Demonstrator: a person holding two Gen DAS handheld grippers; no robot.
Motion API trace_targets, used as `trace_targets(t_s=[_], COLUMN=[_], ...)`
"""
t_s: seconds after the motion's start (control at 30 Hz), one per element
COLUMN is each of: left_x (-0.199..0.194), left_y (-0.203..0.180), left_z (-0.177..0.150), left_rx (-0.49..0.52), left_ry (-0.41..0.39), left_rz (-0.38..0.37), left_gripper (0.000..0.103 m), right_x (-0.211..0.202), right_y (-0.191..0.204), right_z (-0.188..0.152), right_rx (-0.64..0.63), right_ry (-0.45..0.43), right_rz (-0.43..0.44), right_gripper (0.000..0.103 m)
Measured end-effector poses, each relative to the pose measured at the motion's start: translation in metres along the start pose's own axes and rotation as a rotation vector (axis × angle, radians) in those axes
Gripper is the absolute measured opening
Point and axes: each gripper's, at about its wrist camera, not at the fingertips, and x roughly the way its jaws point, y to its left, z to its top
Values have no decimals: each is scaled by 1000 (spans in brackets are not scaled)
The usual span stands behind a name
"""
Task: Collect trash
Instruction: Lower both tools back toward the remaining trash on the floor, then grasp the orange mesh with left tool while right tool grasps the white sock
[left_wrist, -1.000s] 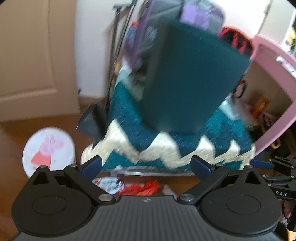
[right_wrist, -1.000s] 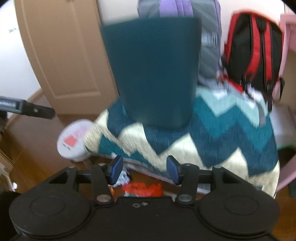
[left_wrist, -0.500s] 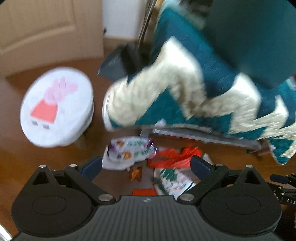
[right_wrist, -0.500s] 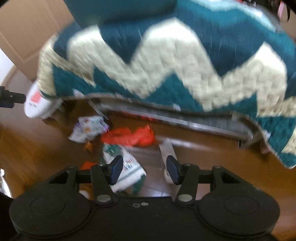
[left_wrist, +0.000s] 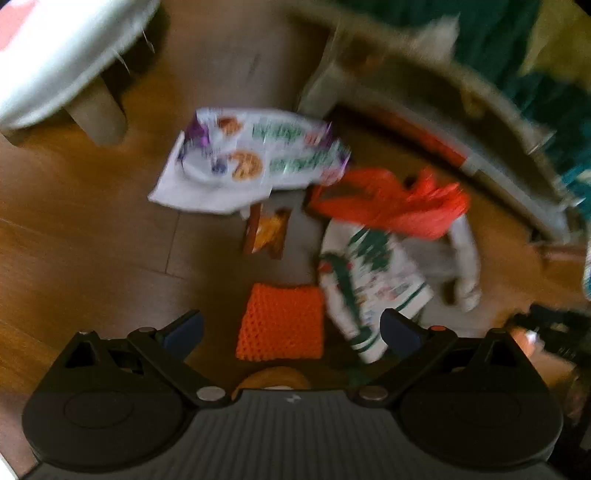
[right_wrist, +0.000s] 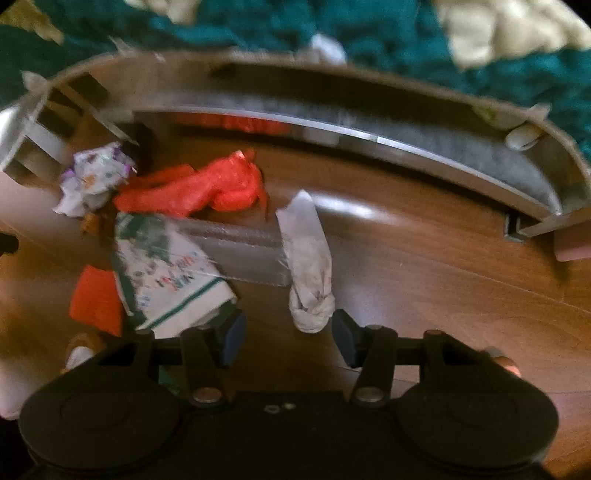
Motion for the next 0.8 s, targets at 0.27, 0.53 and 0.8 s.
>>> trace_targets(t_s=[0.27,0.53,0.8], left_x=[80,122,141], left_y=[-7,-16,-16], left_z=[-12,-20,-19], left_rx=[144,205,200], left_ry=[73,119,135], left_rz=[68,73,94], left_gripper=[102,102,81], right_x=[55,96,115], right_y=[-3,-9,-7], right_z=[8,12,13], right_rx=[-29,-40,-64], right_ry=[45,85,114], right_rz=[-1,-43,-61], right_gripper=[52,52,48])
